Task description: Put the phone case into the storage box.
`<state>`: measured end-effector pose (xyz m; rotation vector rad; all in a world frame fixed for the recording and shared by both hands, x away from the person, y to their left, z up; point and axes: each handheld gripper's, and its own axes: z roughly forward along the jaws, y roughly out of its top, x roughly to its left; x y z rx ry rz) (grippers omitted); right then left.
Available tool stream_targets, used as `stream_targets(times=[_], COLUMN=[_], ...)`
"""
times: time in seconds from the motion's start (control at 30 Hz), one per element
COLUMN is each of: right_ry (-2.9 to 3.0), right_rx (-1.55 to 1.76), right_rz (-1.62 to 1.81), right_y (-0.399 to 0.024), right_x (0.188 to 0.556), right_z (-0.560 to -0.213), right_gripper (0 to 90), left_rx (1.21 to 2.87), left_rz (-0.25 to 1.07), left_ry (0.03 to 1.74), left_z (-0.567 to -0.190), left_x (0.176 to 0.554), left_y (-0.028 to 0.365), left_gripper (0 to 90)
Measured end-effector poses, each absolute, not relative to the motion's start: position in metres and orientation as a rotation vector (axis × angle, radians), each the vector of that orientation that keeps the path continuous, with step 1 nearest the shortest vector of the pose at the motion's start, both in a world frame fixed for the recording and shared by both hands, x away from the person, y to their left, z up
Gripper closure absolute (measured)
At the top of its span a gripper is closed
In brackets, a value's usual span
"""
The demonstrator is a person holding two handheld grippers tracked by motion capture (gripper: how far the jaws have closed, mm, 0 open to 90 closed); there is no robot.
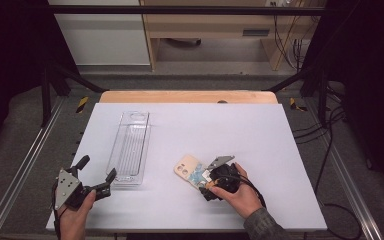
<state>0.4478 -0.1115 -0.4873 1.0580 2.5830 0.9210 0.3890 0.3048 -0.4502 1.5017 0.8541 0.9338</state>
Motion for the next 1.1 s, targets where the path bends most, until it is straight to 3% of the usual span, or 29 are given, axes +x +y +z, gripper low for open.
stream_targets(times=[1.1], right_ry=[2.624], right_rx=[1.018], right_rz=[0.877], right_y=[-0.1115], right_x=[0.4457], right_z=[-0.4950], right_gripper=[10.9], left_rx=[1.515], left_rz=[0.928], left_ry=[0.831], left_z=[-0.4501], left_x=[0.3901], left_y=[0.2996], left_gripper=[2.7])
